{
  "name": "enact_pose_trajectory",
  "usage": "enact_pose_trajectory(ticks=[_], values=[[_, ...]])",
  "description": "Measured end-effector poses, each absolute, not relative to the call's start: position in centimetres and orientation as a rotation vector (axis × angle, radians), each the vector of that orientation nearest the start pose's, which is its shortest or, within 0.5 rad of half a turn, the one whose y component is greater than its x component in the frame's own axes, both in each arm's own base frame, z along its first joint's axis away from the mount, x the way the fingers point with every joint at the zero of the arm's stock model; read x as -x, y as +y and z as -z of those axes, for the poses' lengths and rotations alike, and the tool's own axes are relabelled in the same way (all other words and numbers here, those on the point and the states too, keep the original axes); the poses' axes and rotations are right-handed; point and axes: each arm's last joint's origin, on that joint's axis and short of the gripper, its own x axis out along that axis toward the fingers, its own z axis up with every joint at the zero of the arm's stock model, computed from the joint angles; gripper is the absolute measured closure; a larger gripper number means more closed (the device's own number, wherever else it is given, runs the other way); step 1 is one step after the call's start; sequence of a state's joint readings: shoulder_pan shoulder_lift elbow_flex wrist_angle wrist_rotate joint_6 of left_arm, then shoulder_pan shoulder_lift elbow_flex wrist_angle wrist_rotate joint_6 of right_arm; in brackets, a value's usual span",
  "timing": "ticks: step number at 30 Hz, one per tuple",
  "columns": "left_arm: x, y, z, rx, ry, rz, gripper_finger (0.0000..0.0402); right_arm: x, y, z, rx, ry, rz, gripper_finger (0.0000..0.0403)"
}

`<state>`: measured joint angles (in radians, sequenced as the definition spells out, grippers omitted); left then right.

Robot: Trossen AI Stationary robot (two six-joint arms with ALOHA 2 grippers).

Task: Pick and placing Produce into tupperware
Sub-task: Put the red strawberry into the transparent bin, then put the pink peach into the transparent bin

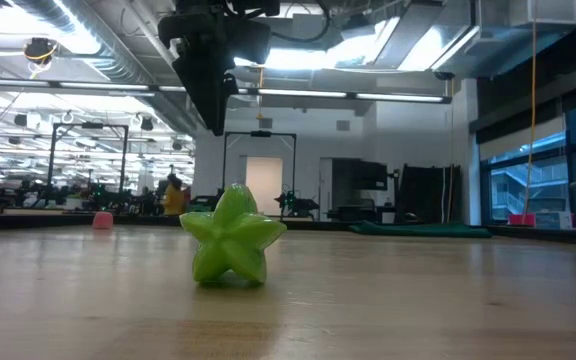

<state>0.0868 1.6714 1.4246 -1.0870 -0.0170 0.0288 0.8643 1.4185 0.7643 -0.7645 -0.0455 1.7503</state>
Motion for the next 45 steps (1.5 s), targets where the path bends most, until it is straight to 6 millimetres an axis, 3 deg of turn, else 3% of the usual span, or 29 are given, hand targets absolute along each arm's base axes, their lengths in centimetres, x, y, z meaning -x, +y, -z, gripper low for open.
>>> enact_pose_trajectory(ticks=[6,13,19,25,35,39,45], values=[[-32.0,2.8,-27.0,0.022,1.335,-0.069,0.0237,-14.9,17.7,-16.9,-0.858,1.44,0.503,0.024],[-32.0,2.8,-27.0,0.022,1.334,-0.069,0.0237,-15.1,18.0,-17.1,-0.876,1.449,0.479,0.0171],[-32.0,2.8,-27.0,0.022,1.335,-0.068,0.0237,-15.4,17.6,-19.7,-0.861,1.585,0.393,0.0137],[-32.0,2.8,-27.0,0.023,1.335,-0.069,0.0237,-15.4,14.7,-25.3,-0.766,1.459,0.529,0.0135],[-32.1,2.8,-27.1,0.043,1.328,-0.131,0.0236,-17.0,8.7,-34.3,-0.355,0.703,0.68,0.0135],[-32.1,2.6,-27.1,0.074,1.326,-0.154,0.0214,-18.1,6.9,-35.8,-0.239,0.632,0.731,0.0135],[-32.1,1.9,-27.1,0.068,1.325,-0.152,0.0142,-19.8,4.3,-35.3,-0.158,0.679,0.768,0.0135]])
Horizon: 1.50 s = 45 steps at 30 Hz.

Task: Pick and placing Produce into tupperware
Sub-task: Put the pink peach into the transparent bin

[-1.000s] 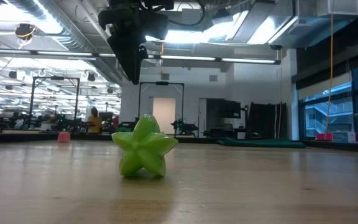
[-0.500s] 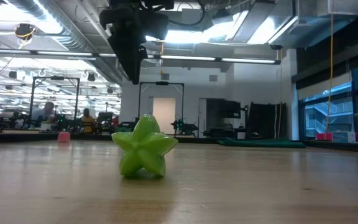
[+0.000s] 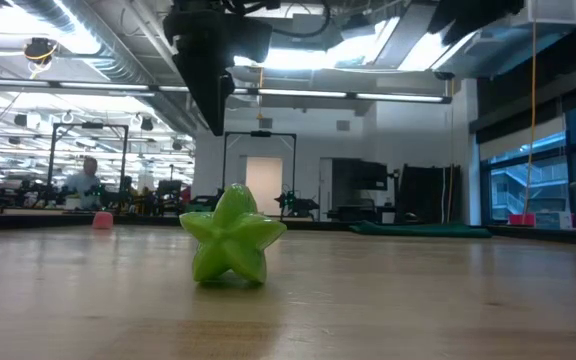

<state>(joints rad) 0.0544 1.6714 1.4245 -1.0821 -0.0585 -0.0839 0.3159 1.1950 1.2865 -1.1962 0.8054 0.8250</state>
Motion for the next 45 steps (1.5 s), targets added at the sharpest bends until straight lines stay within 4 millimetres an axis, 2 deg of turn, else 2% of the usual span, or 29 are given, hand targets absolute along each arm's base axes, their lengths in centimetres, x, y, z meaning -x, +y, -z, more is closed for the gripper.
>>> enact_pose_trajectory(ticks=[5,11,17,22,27,31,36,41,45], values=[[-32.2,1.5,-27.1,0.124,1.315,-0.224,0.0104,-20.9,2.6,-34.2,-0.112,0.683,0.803,0.0135],[-31.6,1.1,-27.0,0.242,1.342,-0.382,0.0099,-21.6,1.3,-33.0,-0.126,0.668,0.849,0.0136],[-29.9,3.0,-26.8,0.296,1.471,-0.561,0.0107,-22.0,0.2,-31.8,-0.121,0.674,0.877,0.0136],[-29.4,5.5,-26.2,0.356,1.476,-0.631,0.0104,-22.7,-0.4,-31.6,-0.122,0.65,0.852,0.0136],[-27.8,8.2,-24.1,0.42,1.553,-0.717,0.011,-23.2,-0.6,-31.8,-0.109,0.65,0.779,0.0136],[-26.1,9.9,-21.6,0.445,1.62,-0.769,0.0115,-23.3,-0.6,-31.9,-0.09,0.645,0.767,0.0136],[-24.7,11.7,-18.2,0.561,1.569,-0.79,0.0121,-23.3,-0.6,-32.0,-0.083,0.646,0.764,0.0136],[-24.5,11.9,-16.2,0.565,1.489,-0.772,0.0133,-23.3,-0.6,-32.0,-0.081,0.648,0.764,0.0136],[-24.8,11.1,-16.2,0.354,1.497,-0.843,0.0139,-23.3,-0.8,-32.0,-0.081,0.648,0.771,0.0136]])
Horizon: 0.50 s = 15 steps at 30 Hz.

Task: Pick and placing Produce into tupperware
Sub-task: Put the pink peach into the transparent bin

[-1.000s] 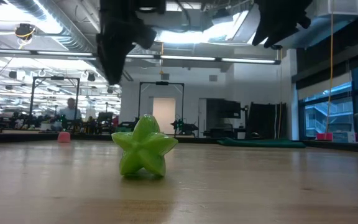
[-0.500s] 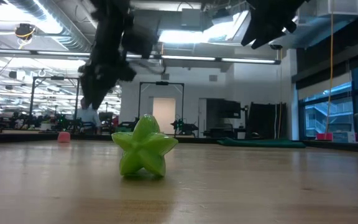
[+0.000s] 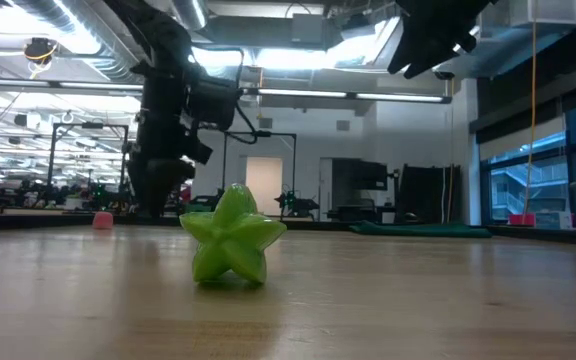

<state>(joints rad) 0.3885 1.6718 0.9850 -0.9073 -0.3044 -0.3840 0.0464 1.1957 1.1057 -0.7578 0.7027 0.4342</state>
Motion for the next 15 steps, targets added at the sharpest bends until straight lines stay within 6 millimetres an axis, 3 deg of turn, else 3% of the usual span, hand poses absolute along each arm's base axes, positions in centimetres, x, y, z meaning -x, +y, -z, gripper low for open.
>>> enact_pose_trajectory(ticks=[3,15], values=[[-25.0,11.0,-16.2,0.276,1.502,-0.828,0.014,-23.3,-1.2,-32.0,-0.084,0.649,0.788,0.0136],[-23.6,13.6,-16.2,0.34,1.509,-0.912,0.014,-23.2,-2.5,-32.0,-0.062,0.661,0.827,0.0136]])
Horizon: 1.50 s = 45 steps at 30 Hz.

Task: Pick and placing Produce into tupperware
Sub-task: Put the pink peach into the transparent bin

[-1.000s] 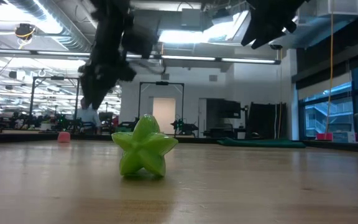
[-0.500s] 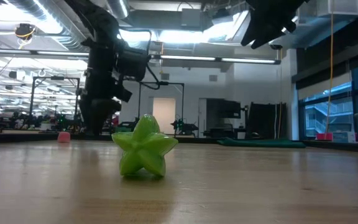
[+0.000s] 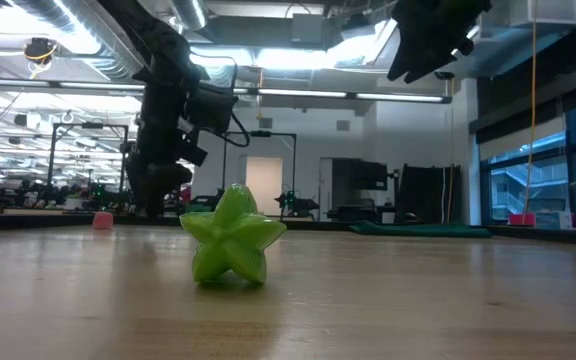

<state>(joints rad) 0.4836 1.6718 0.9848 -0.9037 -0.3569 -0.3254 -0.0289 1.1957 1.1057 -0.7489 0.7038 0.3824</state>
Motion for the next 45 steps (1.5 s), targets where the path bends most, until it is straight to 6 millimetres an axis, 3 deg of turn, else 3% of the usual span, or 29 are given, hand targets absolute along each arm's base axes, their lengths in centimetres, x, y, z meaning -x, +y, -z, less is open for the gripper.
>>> enact_pose_trajectory(ticks=[8,22,45], values=[[-21.5,14.9,-16.2,0.403,1.572,-1.011,0.014,-23.2,-3.1,-32.0,-0.07,0.656,0.846,0.0136],[-16.9,14.3,-16.6,0.544,1.276,-1.081,0.015,-23.8,-3.1,-32.7,-0.061,0.582,0.824,0.0136],[-14.7,15.8,-16.6,0.717,1.269,-1.151,0.0198,-24.0,-3.0,-32.7,-0.093,0.585,0.76,0.0136]])
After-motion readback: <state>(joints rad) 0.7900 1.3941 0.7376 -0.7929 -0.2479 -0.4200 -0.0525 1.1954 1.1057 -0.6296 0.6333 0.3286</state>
